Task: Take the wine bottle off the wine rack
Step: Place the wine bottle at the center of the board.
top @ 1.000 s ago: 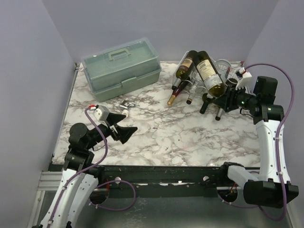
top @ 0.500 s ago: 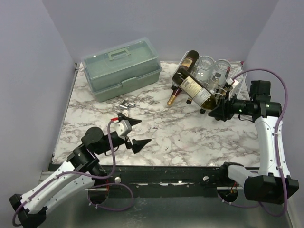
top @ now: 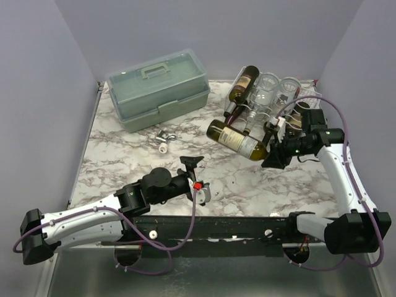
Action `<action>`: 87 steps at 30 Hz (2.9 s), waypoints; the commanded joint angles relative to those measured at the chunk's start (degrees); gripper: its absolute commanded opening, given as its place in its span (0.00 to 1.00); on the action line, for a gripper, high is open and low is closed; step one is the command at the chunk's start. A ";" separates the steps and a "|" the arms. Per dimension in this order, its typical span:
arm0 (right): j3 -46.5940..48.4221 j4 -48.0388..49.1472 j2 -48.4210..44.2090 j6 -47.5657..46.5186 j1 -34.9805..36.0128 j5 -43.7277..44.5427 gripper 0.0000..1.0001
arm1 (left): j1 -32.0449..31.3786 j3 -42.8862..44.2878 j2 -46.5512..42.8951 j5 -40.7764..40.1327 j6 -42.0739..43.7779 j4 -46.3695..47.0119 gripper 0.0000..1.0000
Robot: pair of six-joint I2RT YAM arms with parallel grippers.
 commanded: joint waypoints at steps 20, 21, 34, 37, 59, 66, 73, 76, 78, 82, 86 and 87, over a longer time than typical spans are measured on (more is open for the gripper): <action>-1.07 9.46 8.41 12.07 27.66 11.46 0.00 | 4.78 3.88 18.25 13.51 5.25 12.92 0.99; -1.05 9.35 8.67 12.08 27.68 11.59 0.00 | 5.06 3.92 18.98 14.24 5.02 13.04 0.98; -1.47 10.04 9.97 12.61 28.37 10.52 0.00 | 6.60 5.57 28.03 16.13 2.51 16.71 0.99; -1.75 9.94 10.12 12.52 28.36 9.84 0.00 | 6.88 6.02 29.88 15.22 2.53 17.76 0.99; -2.90 10.14 10.29 12.52 28.38 8.92 0.00 | 7.07 7.91 37.69 8.33 4.91 19.46 0.82; -2.98 10.05 10.75 12.54 28.35 8.49 0.00 | 6.91 7.78 38.19 7.30 5.78 19.46 0.74; -3.51 10.60 11.96 13.08 28.33 8.15 0.02 | 6.72 8.18 38.82 7.95 5.42 19.33 0.03; -3.60 10.76 12.66 13.38 28.38 8.03 0.15 | 6.54 7.92 38.94 8.42 4.65 19.43 0.00; -3.68 10.75 13.02 13.40 28.45 7.69 0.24 | 6.52 7.74 38.88 8.88 3.56 19.46 0.00; -3.81 10.76 13.37 13.40 28.39 7.25 0.43 | 6.54 7.58 38.72 9.46 1.27 19.56 0.00; -3.86 10.65 13.56 13.33 28.37 7.15 0.60 | 6.54 7.73 39.11 10.41 -1.08 19.82 0.00; -3.85 10.60 13.49 13.32 28.39 7.15 0.63 | 6.54 7.65 39.20 10.54 -1.71 20.05 0.00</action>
